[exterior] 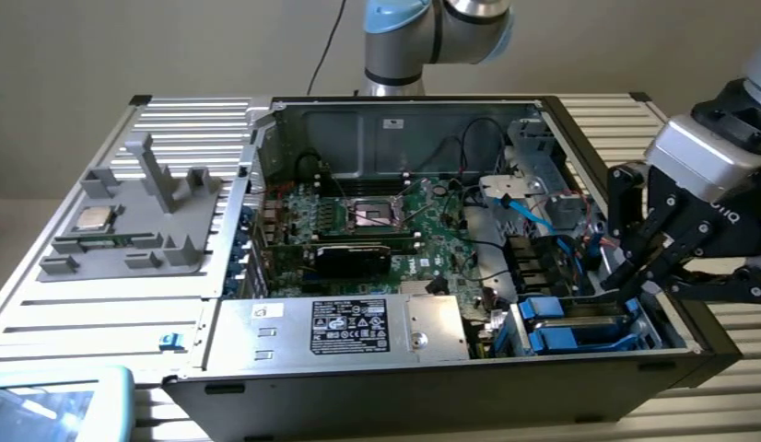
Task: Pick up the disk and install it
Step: 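Insert the first disk wire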
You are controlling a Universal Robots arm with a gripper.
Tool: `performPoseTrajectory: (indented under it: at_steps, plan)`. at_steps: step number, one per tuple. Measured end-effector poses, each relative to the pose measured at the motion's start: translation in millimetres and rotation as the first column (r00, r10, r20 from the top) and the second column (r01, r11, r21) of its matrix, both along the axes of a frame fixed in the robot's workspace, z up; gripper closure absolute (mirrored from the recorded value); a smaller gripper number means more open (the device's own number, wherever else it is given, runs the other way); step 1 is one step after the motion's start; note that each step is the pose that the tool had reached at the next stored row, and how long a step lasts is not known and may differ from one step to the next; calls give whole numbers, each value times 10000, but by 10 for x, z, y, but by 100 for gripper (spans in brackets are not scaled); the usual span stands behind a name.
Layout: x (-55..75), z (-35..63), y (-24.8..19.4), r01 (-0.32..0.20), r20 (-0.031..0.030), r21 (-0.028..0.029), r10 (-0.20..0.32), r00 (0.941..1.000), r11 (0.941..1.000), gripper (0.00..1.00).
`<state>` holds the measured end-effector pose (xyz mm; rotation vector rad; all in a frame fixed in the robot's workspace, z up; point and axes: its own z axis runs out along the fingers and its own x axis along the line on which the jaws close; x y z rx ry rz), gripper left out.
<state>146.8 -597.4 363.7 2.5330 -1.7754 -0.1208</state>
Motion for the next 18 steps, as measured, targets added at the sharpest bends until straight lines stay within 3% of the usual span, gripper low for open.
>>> performPoseTrajectory:
  at_steps: [5,10,18]
  plan:
    - [0,17,63,-1,0,-309,1,10000,9995,84]
    - [0,38,110,0,0,-544,0,10000,9985,84]
    - [1,51,189,26,0,-657,-26,10000,9978,84]
